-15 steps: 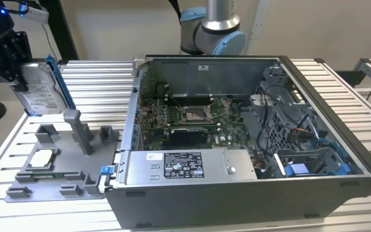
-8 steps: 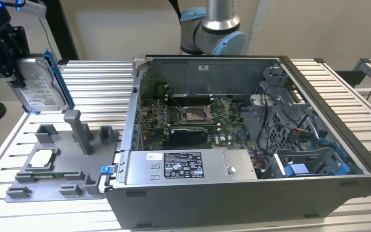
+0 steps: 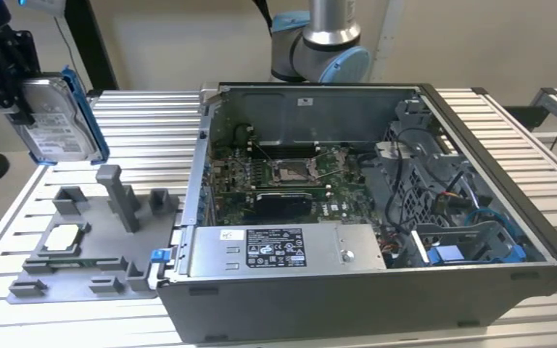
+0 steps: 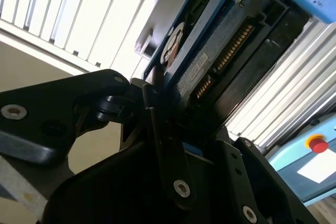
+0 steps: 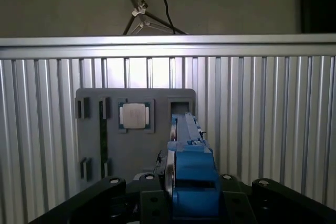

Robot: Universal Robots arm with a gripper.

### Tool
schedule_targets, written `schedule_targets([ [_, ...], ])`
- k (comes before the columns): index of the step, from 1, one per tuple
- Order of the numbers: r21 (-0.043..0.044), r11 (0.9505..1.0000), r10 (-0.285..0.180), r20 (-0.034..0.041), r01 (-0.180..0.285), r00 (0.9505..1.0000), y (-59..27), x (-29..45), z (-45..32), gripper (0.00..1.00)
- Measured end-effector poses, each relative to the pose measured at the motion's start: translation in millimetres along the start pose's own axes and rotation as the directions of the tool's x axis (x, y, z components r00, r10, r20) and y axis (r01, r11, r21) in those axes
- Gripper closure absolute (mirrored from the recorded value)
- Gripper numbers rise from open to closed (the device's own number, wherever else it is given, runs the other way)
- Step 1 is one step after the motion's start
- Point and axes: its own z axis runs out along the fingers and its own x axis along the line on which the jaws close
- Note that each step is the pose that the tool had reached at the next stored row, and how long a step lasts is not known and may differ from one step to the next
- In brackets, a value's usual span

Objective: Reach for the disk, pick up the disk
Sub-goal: 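Pick up the disk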

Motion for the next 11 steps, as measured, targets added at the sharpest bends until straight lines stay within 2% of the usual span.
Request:
schedule_targets([
  [11,0.0,1.0,0.0,0.0,0.0,1.0,-0.2,0.0,-17.5,1.0],
])
